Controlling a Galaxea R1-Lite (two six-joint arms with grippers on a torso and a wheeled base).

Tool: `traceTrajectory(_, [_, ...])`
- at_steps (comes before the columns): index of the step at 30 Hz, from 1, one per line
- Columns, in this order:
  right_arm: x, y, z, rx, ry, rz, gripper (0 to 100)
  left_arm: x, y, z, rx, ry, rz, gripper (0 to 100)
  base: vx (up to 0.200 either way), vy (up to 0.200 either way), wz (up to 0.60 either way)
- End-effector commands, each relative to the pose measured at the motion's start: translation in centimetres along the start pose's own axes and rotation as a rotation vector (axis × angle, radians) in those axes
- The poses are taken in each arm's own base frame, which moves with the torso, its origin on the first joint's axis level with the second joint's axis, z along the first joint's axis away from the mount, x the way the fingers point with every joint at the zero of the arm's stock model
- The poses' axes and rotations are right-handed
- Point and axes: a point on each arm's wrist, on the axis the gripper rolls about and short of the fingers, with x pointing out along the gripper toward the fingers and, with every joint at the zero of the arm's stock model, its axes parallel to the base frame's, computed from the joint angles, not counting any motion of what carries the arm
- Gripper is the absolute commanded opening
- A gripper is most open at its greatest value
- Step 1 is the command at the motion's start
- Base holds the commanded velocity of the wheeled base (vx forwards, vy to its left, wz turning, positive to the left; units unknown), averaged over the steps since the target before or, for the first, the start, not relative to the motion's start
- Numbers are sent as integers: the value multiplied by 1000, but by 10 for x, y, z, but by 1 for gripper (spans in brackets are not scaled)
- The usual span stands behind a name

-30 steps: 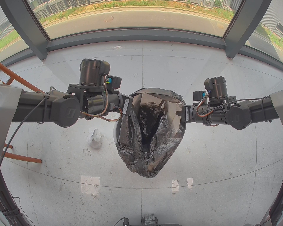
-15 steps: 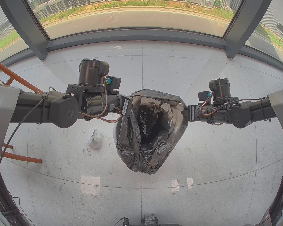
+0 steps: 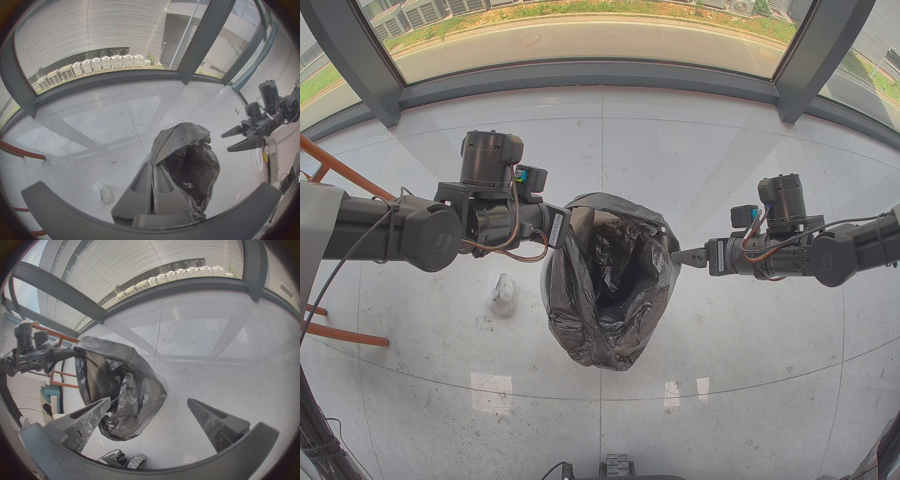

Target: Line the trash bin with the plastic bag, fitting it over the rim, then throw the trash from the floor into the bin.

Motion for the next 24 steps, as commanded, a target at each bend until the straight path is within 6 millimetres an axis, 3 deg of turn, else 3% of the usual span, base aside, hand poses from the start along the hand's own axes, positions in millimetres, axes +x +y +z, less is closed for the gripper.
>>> traceTrajectory(1, [-40, 9, 7, -6, -61, 17, 100, 1, 13, -1, -11, -2, 28, 0, 0, 0, 0])
traceTrajectory(10, [-80, 21, 4, -21, -108, 39, 100, 2, 26, -6, -23, 7, 51, 0, 0, 0, 0])
traceTrajectory(11, [-82, 21, 3, -21, -108, 39, 100, 2, 29, -6, -26, 9, 58, 100, 0, 0, 0])
traceTrajectory(19, [-103, 17, -11, -9, -100, 23, 100, -4, 45, -14, -43, 34, 95, 100, 0, 0, 0])
traceTrajectory(24, [-109, 14, -19, -1, -91, 10, 100, -20, 17, -15, -19, 62, 9, 100, 0, 0, 0])
